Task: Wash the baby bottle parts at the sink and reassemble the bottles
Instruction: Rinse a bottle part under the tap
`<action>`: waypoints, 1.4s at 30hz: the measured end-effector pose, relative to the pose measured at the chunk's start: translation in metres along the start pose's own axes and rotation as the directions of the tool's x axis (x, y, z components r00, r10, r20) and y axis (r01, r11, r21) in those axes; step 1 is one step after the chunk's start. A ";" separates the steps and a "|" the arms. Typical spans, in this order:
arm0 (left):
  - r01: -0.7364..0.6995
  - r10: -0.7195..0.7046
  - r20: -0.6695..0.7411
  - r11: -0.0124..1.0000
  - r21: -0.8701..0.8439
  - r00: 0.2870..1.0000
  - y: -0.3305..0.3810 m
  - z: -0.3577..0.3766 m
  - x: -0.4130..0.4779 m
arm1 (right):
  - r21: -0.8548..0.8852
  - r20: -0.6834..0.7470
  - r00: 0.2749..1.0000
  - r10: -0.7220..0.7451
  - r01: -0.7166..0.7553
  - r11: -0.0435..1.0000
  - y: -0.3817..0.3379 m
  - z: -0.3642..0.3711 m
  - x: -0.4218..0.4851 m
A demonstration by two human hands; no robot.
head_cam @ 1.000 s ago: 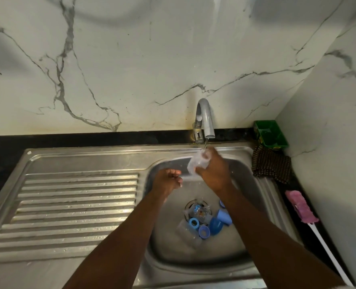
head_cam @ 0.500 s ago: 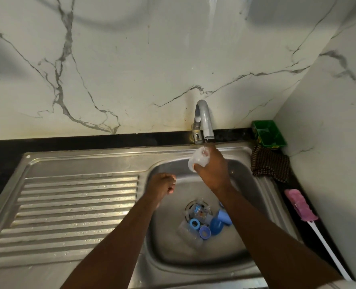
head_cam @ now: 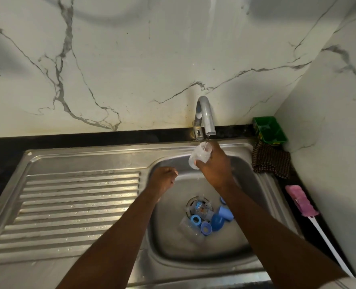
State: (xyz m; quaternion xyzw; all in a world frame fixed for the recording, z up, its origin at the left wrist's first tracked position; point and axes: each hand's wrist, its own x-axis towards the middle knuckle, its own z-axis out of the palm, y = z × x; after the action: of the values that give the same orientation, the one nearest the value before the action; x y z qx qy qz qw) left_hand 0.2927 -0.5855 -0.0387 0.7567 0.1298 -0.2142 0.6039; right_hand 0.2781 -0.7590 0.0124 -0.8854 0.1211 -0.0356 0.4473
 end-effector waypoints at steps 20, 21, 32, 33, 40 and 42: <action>-0.018 0.018 -0.004 0.998 -0.053 1.000 0.026 0.013 -0.005 | 0.443 0.256 0.900 0.354 -0.434 0.784 0.015 0.001 0.000; -0.029 0.030 0.025 0.998 -0.063 0.999 0.029 0.016 -0.007 | 0.520 0.346 0.850 0.398 -0.527 0.672 0.016 0.000 -0.002; 0.099 -0.113 0.226 0.992 0.076 0.968 0.043 0.030 -0.019 | 0.538 0.536 0.693 0.481 -0.720 0.439 0.043 0.004 -0.019; 0.142 -0.168 0.260 0.983 0.115 0.951 0.039 0.029 -0.021 | 0.506 0.533 0.699 0.476 -0.715 0.483 0.046 0.003 -0.023; 0.290 -0.315 0.414 0.949 0.123 0.854 0.028 0.046 -0.048 | 0.465 0.422 0.809 0.410 -0.581 0.668 0.067 -0.010 -0.054; 0.272 -0.292 0.442 0.956 0.108 0.848 0.021 0.055 -0.053 | 0.448 0.391 0.823 0.411 -0.560 0.697 0.067 -0.020 -0.063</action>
State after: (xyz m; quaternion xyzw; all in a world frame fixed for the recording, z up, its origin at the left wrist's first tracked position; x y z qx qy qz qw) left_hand 0.2461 -0.6408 -0.0052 0.6707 0.0905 -0.4735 0.5637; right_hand 0.2010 -0.7974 -0.0269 -0.6524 0.2774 0.1687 0.6848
